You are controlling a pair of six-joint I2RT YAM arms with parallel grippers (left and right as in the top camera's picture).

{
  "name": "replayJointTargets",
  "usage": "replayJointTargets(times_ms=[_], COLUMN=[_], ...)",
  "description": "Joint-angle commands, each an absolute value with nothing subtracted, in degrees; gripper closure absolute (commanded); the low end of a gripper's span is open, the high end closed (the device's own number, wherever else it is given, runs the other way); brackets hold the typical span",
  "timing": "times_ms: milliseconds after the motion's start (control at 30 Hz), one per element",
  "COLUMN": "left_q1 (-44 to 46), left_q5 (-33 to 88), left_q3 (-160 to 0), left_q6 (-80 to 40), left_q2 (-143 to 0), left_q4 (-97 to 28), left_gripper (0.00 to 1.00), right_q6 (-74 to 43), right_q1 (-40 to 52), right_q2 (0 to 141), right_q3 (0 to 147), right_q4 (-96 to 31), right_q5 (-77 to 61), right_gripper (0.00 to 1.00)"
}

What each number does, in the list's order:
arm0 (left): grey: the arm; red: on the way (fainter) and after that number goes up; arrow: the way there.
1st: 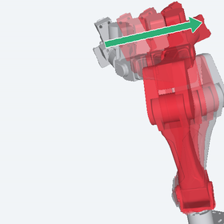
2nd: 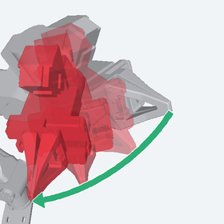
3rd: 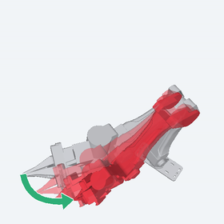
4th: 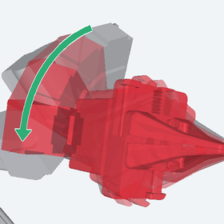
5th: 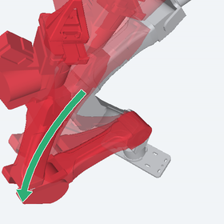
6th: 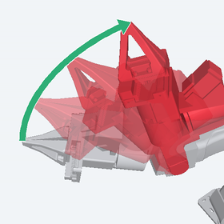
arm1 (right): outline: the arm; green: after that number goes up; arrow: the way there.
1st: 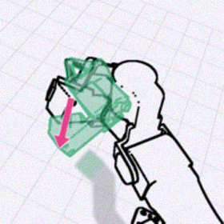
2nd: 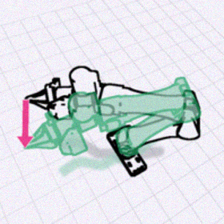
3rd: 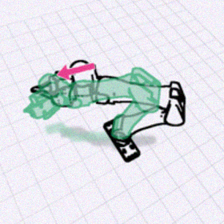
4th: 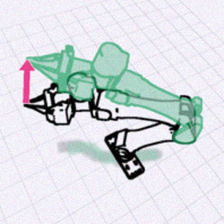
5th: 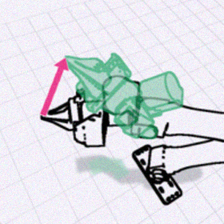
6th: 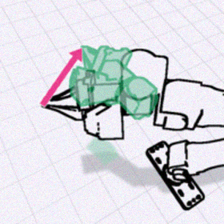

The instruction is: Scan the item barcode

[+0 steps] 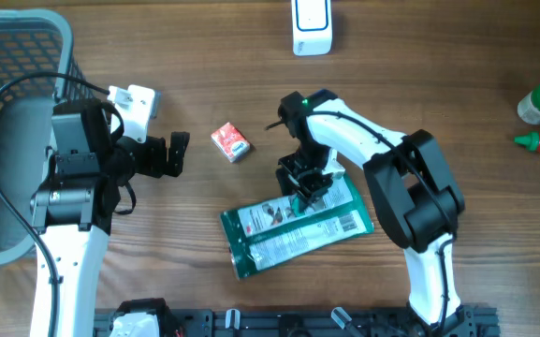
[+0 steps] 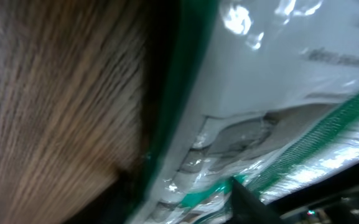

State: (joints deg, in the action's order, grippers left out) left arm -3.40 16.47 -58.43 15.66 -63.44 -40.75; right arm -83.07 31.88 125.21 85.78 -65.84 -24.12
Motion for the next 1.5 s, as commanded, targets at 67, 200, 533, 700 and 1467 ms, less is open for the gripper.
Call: replayJointTargets(times_ms=[67,200,533,700,1467], left_q1=[-3.7,-3.7,-3.7,-3.7,-3.7], left_q5=[17.5,17.5,17.5,17.5,17.5], left_q3=[-58.1,-58.1,-58.1,-58.1,-58.1], left_q6=[15.1,15.1,15.1,15.1,15.1], left_q2=[-63.5,-63.5,-63.5,-63.5,-63.5], left_q4=[-40.6,-40.6,-40.6,-40.6,-40.6], left_gripper=[0.00,0.00,0.00,0.00,0.00], right_q6=[-86.1,-85.9,-94.9,-94.7,-47.1], right_q1=[31.9,29.5,17.2,13.1,20.0], right_q2=[127.7,127.3,119.9,114.3,105.8], right_q3=[79.8,82.2,86.3,86.3,74.9], right_q4=[-60.3,-60.6,-63.5,-63.4,-66.9], right_q5=[-15.0,-13.9,-13.3,-14.9,-12.0], right_gripper=[0.96,0.96,0.96,0.96,0.96])
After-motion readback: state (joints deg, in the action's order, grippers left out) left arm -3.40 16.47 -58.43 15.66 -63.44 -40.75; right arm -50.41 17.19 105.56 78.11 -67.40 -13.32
